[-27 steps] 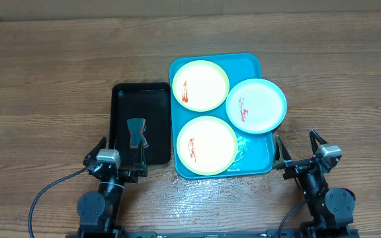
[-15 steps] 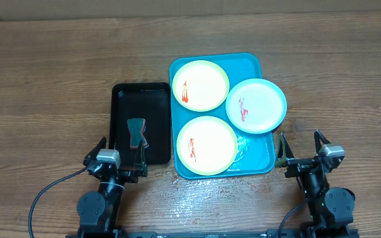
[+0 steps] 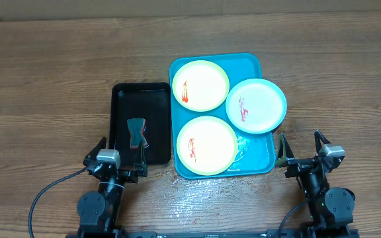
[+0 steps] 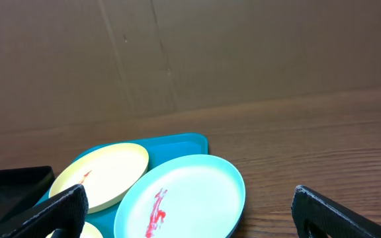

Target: Clean dirty plates on tray and stack at the side

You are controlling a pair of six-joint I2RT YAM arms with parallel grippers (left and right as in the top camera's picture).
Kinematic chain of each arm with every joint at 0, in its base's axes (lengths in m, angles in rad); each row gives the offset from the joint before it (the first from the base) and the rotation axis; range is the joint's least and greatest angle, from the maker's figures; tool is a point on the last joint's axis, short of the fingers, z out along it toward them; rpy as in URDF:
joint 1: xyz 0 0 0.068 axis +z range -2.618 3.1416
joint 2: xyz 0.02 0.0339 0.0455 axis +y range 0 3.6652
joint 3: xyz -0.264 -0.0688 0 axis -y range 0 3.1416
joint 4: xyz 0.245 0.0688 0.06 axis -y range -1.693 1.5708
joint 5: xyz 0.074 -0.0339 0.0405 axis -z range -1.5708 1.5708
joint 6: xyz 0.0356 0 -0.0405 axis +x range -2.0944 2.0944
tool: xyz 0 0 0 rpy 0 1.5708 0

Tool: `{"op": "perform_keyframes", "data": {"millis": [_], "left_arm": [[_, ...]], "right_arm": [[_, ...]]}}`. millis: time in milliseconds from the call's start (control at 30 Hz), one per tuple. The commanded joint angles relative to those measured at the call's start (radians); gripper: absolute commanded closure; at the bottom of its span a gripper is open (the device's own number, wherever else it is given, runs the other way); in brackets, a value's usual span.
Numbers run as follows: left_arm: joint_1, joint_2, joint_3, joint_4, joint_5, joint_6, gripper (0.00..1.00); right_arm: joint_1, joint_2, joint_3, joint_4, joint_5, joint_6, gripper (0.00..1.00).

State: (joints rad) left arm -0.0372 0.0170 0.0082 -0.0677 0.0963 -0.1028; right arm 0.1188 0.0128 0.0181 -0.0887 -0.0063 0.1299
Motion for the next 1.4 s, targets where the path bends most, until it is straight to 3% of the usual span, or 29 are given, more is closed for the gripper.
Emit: {"op": "perform_keyframes", "data": {"millis": [0,1133,1267,1367], "left_arm": [[0.007,-0.006,-0.003,-0.003,-0.007,-0.01,0.0],[0.006,-0.006,-0.003,-0.01,-0.077,0.072,0.0],[0.004,-0.006,-0.003,0.015,-0.047,-0.016,0.0],[0.004,-0.006,-0.001,0.12,0.05,-0.112,0.0]], "right_arm": [[0.005,-0.01,-0.01,0.005,0.013,-0.004,0.0],[0.005,-0.01,-0.01,0.008,0.013,-0.003,0.0],[0.005,-0.01,-0.01,0.016,-0.035,0.0,0.0],[0.005,-0.01,-0.008,0.104,-0.121,0.0,0.0]]}}
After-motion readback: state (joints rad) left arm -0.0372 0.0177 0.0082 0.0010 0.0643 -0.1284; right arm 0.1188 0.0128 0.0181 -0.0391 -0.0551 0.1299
